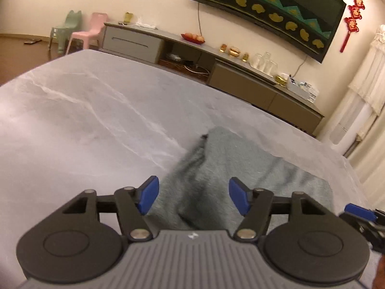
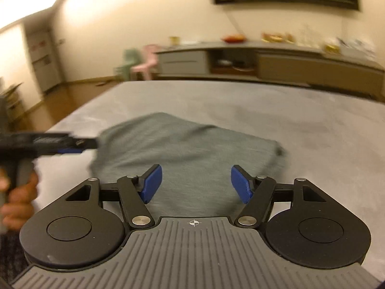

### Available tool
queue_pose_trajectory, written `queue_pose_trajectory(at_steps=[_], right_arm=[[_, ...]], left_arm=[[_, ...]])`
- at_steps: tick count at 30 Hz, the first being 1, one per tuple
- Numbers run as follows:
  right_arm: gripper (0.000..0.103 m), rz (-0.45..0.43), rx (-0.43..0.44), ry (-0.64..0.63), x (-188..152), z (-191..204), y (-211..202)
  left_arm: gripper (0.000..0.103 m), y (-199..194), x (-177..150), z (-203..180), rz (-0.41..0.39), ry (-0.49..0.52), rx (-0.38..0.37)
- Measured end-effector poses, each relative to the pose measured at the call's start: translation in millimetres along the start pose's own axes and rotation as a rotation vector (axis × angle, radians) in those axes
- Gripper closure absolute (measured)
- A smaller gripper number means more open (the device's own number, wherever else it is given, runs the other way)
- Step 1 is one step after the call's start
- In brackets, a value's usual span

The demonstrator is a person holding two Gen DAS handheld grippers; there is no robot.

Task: Fold clothes

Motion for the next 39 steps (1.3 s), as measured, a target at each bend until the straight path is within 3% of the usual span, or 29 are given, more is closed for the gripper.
queue_pose_trajectory(at_steps=[2,4,7,9,10,14,16,20,23,26,29,31,35,39], right_arm=[[0.043,0.042,0.070,-0.041,-6.5,17.9,7.5],[0.047,0.109,0.080,-0.090,-16.1,32.7,22.4],[0.046,0.174,0.012,-0.143,-25.1,34.4,42.7],[0.042,0.193,-0.047,-0.094,-17.3,16.5,47.1],[0.038,0.188,-0.127,-0.097,-13.2,5.5,48.6],[0.037,0.182,-0.404,-0.035,-7.6,-54.2,58.0],[0.038,0.207,-0.420,0.051,-5.5,-82.6,54.1],[0.042,0.154,-0.279,0.201,13.2,-115.5,15.5],[0.042,0.149,-0.228,0.257,19.0,-135.3,11.8],[0.045,0.143,-0.210,0.238,23.0,-131.7,24.1],[0.052,0.152,-0.140,0.204,32.3,-108.8,47.0],[0.054,0.180,-0.143,0.155,32.0,-93.8,61.3],[0.054,0.235,-0.168,0.127,22.7,-87.4,80.6],[0.053,0.159,-0.156,0.196,33.6,-99.4,61.1]], left_arm=[[0.042,11.2,-5.2,3.9,0.032,-0.013,0.020],[0.044,22.4,-12.8,4.2,0.064,-0.020,0.016],[0.049,39.0,-21.8,0.9,0.106,-0.019,0.007],[0.055,55.6,-18.9,-15.5,0.127,-0.021,-0.046],[0.055,64.4,-19.1,-26.3,0.139,-0.015,-0.073],[0.057,97.6,-26.7,-76.4,0.193,0.049,-0.166],[0.060,107.9,-29.9,-94.2,0.207,0.065,-0.194],[0.061,89.3,-31.4,-78.3,0.162,-0.005,-0.156],[0.061,78.5,-27.0,-71.3,0.154,-0.017,-0.137],[0.062,69.1,-18.5,-79.5,0.134,0.006,-0.137],[0.062,56.5,-8.7,-101.2,0.062,0.051,-0.151],[0.060,49.4,-0.4,-114.3,0.029,0.085,-0.175],[0.057,67.2,1.2,-138.8,0.078,0.127,-0.227],[0.056,104.7,-16.6,-136.3,0.180,0.135,-0.188]])
Point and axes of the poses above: each gripper's, at about its wrist camera, not at the fingertips, and y roughly the way its jaws point, z to its left, x to its top, the point moved 2 cm from there along y, roughly the way its jaws point, and after that the axes turned 14 degrees about -x, right-handed, at the moved point
